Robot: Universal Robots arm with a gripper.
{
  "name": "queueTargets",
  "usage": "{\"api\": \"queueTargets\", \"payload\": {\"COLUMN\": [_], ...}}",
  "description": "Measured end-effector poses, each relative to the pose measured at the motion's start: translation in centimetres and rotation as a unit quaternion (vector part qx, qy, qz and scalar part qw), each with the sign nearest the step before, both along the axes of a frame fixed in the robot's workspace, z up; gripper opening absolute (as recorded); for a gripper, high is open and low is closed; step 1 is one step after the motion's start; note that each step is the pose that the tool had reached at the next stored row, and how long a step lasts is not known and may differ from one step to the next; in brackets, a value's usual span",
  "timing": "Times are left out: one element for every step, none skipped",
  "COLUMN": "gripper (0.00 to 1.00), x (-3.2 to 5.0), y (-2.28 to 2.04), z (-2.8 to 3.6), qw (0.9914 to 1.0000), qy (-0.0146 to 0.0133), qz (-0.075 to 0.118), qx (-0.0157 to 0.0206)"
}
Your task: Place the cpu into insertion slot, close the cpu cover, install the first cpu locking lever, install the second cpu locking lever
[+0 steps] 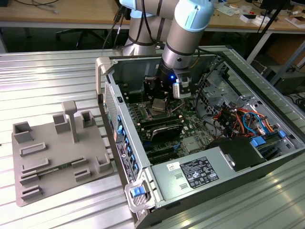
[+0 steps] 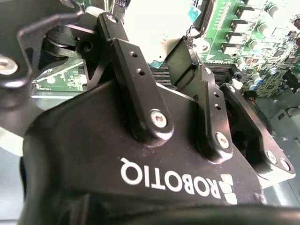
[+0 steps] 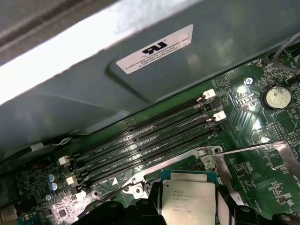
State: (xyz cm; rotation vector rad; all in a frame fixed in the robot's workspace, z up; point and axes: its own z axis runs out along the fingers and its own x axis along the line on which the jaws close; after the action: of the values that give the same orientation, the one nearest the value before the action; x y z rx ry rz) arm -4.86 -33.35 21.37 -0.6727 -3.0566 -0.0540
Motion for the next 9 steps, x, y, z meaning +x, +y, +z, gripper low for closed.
{"api": "queueTargets", "payload": {"gripper": [0.55, 0.55, 0.55, 0.55, 0.55, 0.55, 0.55, 0.55, 0.55], "x": [0.0, 0.0, 0.0, 0.0, 0.0, 0.0, 0.0, 0.0, 0.0], "y": [0.0, 0.0, 0.0, 0.0, 0.0, 0.0, 0.0, 0.0, 0.0], "z": [-0.01, -0.02, -0.02, -0.03, -0.03, -0.03, -0.03, -0.03, -0.03], "qw": [1.0, 0.99999, 0.99996, 0.99991, 0.99988, 0.99986, 0.99979, 0.99976, 0.99972], "qy": [0.0, 0.0, 0.0, 0.0, 0.0, 0.0, 0.0, 0.0, 0.0], "qz": [-0.003, -0.005, -0.009, -0.013, -0.015, -0.017, -0.02, -0.022, -0.024], "qx": [0.0, 0.0, 0.0, 0.0, 0.0, 0.0, 0.0, 0.0, 0.0]}}
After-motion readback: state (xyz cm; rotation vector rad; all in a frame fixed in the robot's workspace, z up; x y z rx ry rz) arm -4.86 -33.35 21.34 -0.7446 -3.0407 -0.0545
